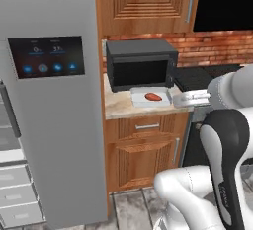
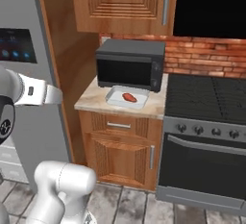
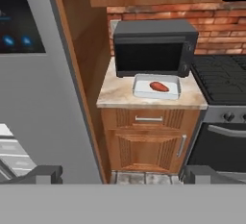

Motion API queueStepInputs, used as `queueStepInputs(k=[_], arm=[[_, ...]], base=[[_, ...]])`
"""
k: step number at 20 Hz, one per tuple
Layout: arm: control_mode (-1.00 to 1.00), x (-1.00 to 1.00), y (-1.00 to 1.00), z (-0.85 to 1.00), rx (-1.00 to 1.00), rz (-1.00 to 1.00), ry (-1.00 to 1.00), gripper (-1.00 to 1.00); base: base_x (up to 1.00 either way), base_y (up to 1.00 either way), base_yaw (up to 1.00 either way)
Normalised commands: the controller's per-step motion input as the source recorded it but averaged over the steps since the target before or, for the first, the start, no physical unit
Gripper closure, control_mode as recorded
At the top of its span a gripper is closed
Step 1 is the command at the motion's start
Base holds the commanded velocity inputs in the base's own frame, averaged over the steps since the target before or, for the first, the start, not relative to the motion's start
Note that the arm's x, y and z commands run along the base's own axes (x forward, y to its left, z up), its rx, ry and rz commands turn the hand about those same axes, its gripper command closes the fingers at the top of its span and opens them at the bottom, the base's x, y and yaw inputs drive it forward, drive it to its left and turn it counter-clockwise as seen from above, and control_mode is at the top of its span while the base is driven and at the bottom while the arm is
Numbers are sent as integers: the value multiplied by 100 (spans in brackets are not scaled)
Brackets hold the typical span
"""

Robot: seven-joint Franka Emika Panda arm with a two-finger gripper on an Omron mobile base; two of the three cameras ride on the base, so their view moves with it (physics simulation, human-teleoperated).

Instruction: Take the sweet potato and sweet potato out of the freezer and place them in the tupperware container on the counter. Then put the tupperware containing the vegetables back in the freezer.

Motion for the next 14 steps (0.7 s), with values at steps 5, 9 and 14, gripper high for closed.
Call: queueStepInputs(k=[5, 9, 14], arm=[[100, 0, 0, 0, 0, 0, 0, -100], [100, 0, 0, 0, 0, 0, 0, -100], [100, 0, 0, 0, 0, 0, 0, -100]], base=[[-7, 42, 19], [1, 49, 32], [19, 69, 26]])
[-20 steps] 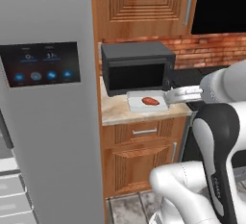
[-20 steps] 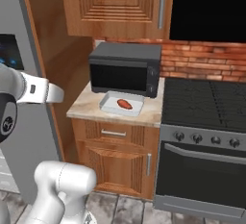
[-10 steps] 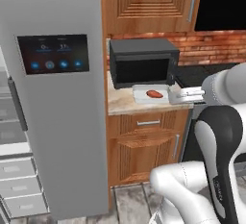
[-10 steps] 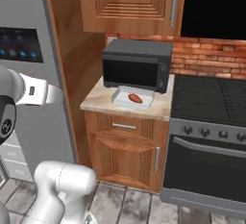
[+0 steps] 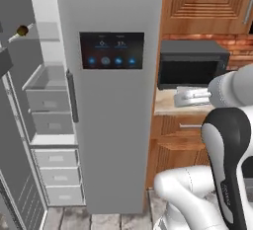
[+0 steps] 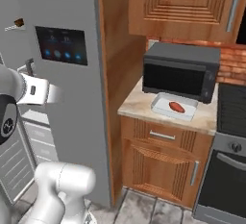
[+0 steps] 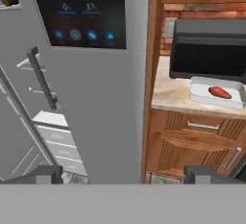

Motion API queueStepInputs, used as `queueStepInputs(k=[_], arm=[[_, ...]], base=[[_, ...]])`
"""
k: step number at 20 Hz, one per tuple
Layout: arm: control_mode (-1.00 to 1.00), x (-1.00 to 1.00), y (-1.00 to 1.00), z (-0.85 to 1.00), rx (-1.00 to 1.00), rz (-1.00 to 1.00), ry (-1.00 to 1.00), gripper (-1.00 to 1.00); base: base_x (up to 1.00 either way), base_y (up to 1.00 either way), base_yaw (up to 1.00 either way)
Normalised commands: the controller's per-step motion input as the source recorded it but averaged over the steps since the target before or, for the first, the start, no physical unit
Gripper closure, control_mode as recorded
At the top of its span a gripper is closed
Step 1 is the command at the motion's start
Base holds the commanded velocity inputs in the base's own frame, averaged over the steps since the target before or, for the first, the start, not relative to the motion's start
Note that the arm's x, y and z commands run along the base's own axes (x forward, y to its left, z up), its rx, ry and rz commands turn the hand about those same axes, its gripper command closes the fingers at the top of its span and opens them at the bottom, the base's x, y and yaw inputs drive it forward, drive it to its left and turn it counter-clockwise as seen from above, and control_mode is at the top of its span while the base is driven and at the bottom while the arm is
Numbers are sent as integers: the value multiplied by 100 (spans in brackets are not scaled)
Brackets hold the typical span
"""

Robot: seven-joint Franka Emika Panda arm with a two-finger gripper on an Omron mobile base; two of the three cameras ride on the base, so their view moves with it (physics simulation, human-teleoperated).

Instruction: Take the sweet potato and sweet potato out of the freezer and place them in the tupperware container on the counter. Then put the tupperware containing the vegetables back in the freezer.

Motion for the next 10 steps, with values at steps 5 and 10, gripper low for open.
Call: queueStepInputs(k=[5, 10], arm=[[100, 0, 0, 0, 0, 0, 0, -100], [100, 0, 0, 0, 0, 0, 0, -100]], base=[[58, 68, 4], [55, 53, 0]])
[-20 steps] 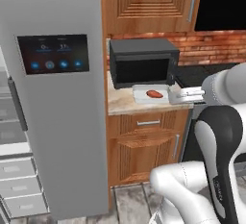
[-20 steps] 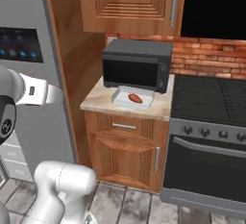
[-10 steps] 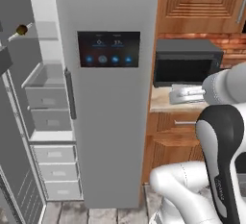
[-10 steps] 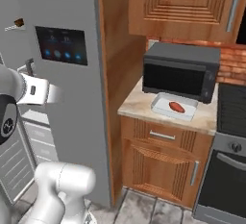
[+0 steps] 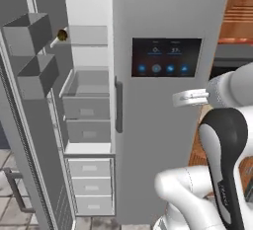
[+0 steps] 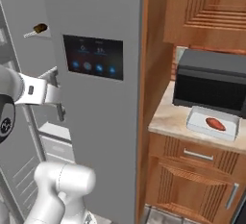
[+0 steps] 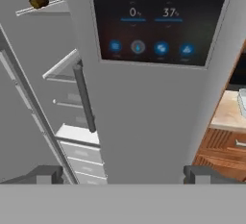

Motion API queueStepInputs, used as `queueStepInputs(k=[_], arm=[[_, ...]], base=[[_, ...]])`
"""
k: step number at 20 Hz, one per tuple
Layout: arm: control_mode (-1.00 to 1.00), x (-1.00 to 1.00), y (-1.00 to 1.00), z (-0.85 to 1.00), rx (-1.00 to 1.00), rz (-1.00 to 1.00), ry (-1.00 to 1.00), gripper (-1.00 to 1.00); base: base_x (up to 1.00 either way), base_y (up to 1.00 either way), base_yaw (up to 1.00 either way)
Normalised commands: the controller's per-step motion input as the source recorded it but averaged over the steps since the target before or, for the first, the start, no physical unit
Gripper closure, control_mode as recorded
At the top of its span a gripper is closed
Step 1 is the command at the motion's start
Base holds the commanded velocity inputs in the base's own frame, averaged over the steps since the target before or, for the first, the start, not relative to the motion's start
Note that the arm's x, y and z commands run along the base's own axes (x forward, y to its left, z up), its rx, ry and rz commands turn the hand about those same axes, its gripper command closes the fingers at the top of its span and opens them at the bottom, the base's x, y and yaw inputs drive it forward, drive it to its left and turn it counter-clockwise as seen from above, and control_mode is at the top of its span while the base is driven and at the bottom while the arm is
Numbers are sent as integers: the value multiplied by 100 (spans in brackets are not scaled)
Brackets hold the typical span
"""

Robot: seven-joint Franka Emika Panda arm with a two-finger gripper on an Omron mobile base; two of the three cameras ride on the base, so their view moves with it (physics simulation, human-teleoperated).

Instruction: Take the sweet potato and sweet potato out of the freezer and place them in the tupperware container on the counter. Then put the tupperware containing the vegetables back in the freezer.

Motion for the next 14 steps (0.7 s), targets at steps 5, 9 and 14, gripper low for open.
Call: queueStepInputs(k=[5, 9, 14], arm=[[100, 0, 0, 0, 0, 0, 0, -100], [100, 0, 0, 0, 0, 0, 0, -100], [100, 0, 0, 0, 0, 0, 0, -100]], base=[[38, 31, 0], [19, 38, 0], [17, 59, 0]])
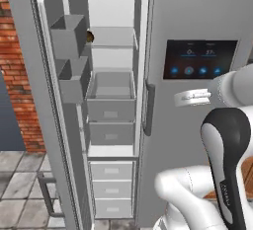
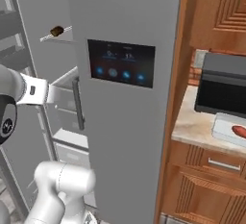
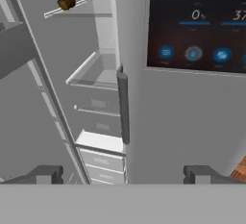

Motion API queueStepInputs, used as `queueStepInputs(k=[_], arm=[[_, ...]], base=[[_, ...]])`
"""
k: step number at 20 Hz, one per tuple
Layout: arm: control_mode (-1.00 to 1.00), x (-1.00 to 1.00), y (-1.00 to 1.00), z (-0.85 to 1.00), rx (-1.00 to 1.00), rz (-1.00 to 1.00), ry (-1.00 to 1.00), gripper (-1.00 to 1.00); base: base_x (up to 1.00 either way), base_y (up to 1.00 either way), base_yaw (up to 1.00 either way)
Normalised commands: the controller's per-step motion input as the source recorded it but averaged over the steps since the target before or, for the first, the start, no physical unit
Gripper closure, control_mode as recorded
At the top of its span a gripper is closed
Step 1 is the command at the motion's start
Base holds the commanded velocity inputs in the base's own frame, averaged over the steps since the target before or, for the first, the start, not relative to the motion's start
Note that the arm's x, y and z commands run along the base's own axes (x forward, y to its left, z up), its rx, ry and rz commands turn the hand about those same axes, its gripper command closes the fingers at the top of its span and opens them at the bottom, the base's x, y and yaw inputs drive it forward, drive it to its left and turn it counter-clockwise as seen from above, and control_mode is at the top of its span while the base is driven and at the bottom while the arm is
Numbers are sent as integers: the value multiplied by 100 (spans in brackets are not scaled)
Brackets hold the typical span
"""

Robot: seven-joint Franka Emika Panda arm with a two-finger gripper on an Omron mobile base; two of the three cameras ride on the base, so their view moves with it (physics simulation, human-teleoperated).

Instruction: Take the sweet potato and sweet potato out of the freezer and place them in the tupperware container on the counter. Then put the tupperware containing the vegetables back in the freezer.

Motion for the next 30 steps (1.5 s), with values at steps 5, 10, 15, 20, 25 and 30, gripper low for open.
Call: queueStepInputs(k=[5, 10, 15, 20, 25, 30], arm=[[100, 0, 0, 0, 0, 0, 0, -100], [100, 0, 0, 0, 0, 0, 0, -100], [100, 0, 0, 0, 0, 0, 0, -100], [100, 0, 0, 0, 0, 0, 0, -100], [100, 0, 0, 0, 0, 0, 0, -100], [100, 0, 0, 0, 0, 0, 0, -100]], base=[[16, 56, 0], [33, 15, 0], [38, 8, 0], [29, 30, 0], [17, 36, 0], [29, 15, 0]])
